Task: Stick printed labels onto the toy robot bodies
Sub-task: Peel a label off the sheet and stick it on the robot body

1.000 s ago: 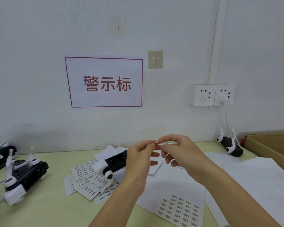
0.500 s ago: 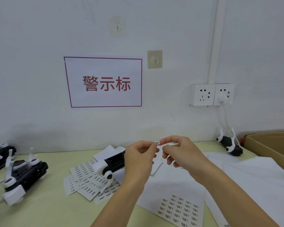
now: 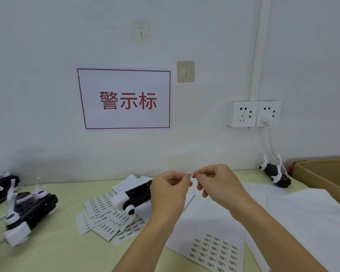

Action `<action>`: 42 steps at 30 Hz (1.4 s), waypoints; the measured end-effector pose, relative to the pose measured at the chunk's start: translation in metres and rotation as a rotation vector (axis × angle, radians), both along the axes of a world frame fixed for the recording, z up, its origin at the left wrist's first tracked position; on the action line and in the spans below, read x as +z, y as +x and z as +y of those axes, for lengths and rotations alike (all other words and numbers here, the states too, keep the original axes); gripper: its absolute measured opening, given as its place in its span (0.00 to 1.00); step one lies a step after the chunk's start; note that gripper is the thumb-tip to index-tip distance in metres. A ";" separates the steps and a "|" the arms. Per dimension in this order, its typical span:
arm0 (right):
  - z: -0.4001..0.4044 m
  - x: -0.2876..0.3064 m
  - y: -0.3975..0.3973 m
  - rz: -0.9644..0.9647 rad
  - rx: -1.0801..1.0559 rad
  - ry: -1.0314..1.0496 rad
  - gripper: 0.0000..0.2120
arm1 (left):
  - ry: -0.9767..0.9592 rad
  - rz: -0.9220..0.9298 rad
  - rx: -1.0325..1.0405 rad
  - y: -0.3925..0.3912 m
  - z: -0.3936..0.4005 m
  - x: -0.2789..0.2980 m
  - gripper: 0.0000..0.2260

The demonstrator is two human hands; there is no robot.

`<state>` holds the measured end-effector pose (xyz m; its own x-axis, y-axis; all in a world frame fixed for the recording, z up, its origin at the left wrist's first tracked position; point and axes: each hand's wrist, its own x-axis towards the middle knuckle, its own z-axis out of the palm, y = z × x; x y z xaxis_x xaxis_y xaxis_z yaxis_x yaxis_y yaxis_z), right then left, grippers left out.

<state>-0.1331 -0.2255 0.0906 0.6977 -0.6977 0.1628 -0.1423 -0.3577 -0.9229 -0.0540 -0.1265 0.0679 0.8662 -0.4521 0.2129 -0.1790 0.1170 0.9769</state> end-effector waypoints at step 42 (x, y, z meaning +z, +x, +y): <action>-0.014 0.002 -0.003 -0.148 -0.095 -0.033 0.06 | 1.103 -0.636 0.042 0.086 0.057 -0.006 0.26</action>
<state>-0.1356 -0.2393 0.0926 0.5955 -0.7521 0.2823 -0.0409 -0.3794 -0.9243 0.0325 -0.0699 0.0620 0.7680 -0.6282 0.1250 -0.6335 -0.7161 0.2930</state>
